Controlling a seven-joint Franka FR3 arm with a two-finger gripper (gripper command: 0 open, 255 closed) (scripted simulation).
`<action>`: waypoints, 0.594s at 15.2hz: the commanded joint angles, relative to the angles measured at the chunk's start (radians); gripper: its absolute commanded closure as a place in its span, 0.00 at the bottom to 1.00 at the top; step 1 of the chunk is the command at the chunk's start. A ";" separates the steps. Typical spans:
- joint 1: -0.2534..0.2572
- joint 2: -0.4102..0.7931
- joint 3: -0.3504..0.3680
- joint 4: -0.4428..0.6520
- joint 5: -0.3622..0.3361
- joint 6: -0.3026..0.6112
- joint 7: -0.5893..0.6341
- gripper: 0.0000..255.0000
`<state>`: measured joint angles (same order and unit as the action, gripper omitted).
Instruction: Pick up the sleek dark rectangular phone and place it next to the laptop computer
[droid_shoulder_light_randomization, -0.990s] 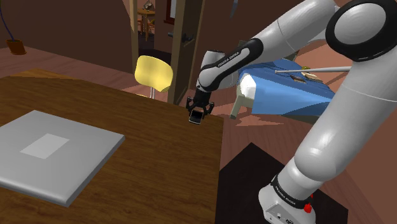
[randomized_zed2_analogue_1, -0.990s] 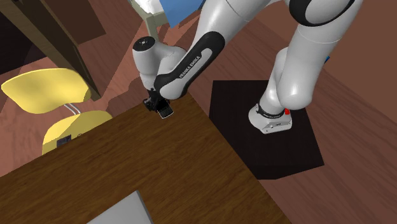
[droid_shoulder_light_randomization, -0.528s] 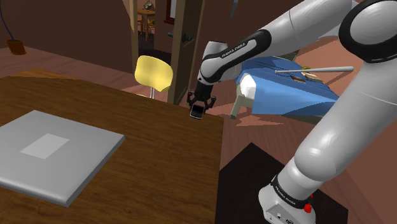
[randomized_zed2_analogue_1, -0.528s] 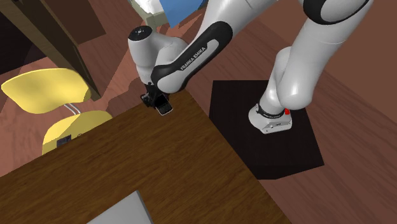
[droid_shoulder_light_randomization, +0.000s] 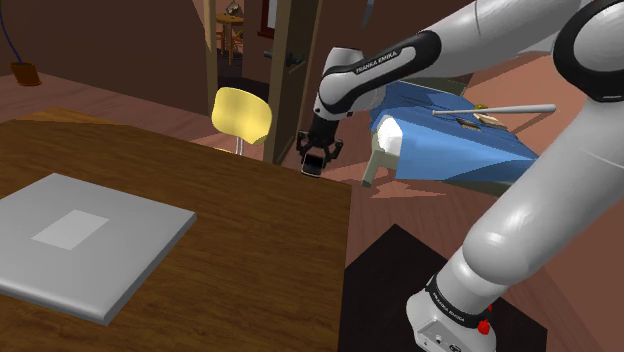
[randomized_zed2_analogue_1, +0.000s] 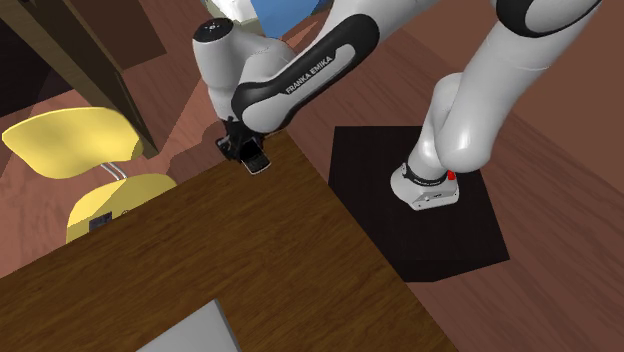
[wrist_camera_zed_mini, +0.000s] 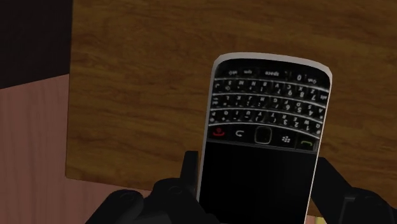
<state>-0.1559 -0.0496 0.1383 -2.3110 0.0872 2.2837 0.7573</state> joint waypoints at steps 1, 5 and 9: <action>0.010 0.016 0.011 0.032 -0.004 -0.015 0.025 1.00; 0.050 0.109 0.052 0.144 -0.029 -0.030 0.121 1.00; 0.094 0.211 0.082 0.275 -0.063 -0.057 0.215 1.00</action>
<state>-0.0738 0.1284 0.2121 -2.0712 0.0348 2.2282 0.9451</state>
